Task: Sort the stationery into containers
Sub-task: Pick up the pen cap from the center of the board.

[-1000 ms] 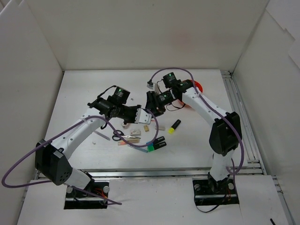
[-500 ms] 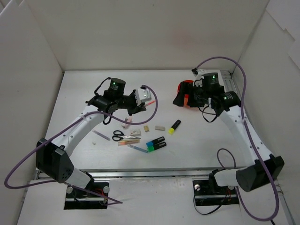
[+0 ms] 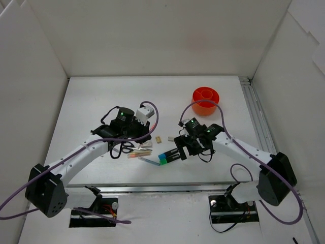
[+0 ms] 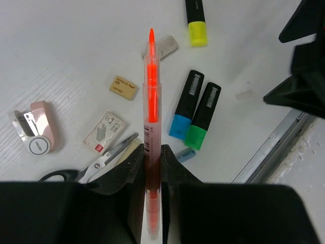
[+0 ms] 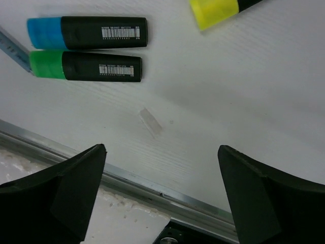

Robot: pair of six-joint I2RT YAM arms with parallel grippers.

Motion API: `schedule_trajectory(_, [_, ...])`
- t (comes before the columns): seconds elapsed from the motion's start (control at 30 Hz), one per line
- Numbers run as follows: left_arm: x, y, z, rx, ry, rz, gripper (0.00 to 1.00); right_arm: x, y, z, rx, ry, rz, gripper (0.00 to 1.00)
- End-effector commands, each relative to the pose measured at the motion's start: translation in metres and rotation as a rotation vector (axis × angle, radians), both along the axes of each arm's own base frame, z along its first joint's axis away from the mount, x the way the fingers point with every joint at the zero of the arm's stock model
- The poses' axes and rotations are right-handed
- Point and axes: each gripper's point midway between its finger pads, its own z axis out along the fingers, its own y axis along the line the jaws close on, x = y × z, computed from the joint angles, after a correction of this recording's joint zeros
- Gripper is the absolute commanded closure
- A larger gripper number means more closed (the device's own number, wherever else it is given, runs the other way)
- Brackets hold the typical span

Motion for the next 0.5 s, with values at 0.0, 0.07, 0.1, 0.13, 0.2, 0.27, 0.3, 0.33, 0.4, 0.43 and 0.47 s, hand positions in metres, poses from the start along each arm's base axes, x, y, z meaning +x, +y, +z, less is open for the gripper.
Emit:
schedule_trajectory(0.0, [0.006,0.001,0.041,-0.097,-0.099,0.090,1.00,0.007,0.004,-0.016,-0.090,-0.029,-0.001,0.12])
schedule_trajectory(0.07, [0.000,0.004,0.032,-0.080,-0.085,0.100,1.00,0.006,0.007,-0.029,-0.146,-0.011,0.010,0.02])
schedule_trajectory(0.1, [-0.004,0.004,0.029,-0.070,-0.078,0.094,1.00,0.006,0.008,-0.032,-0.166,-0.013,0.015,0.02])
schedule_trajectory(0.13, [-0.004,0.007,0.027,-0.060,-0.078,0.103,1.00,0.004,0.008,-0.039,-0.186,0.004,0.014,0.02])
schedule_trajectory(0.2, [-0.006,0.007,0.024,-0.044,-0.075,0.105,1.00,0.000,0.012,-0.045,-0.195,0.026,0.031,0.02])
schedule_trajectory(0.27, [-0.007,0.008,0.023,-0.036,-0.074,0.103,1.00,-0.003,0.013,-0.053,-0.214,0.053,0.036,0.03])
schedule_trajectory(0.3, [-0.007,0.009,0.022,-0.036,-0.077,0.102,1.00,-0.004,0.014,-0.055,-0.216,0.057,0.043,0.04])
schedule_trajectory(0.33, [-0.007,0.009,0.021,-0.030,-0.080,0.097,1.00,-0.008,0.015,-0.060,-0.219,0.080,0.054,0.08])
schedule_trajectory(0.4, [-0.007,0.010,0.018,-0.026,-0.080,0.098,1.00,-0.012,0.018,-0.064,-0.222,0.097,0.069,0.14])
schedule_trajectory(0.43, [-0.007,0.011,0.017,-0.022,-0.084,0.098,1.00,-0.017,0.020,-0.066,-0.208,0.124,0.078,0.19])
schedule_trajectory(0.47, [-0.007,0.011,0.018,-0.022,-0.084,0.098,1.00,-0.020,0.021,-0.068,-0.207,0.136,0.085,0.28])
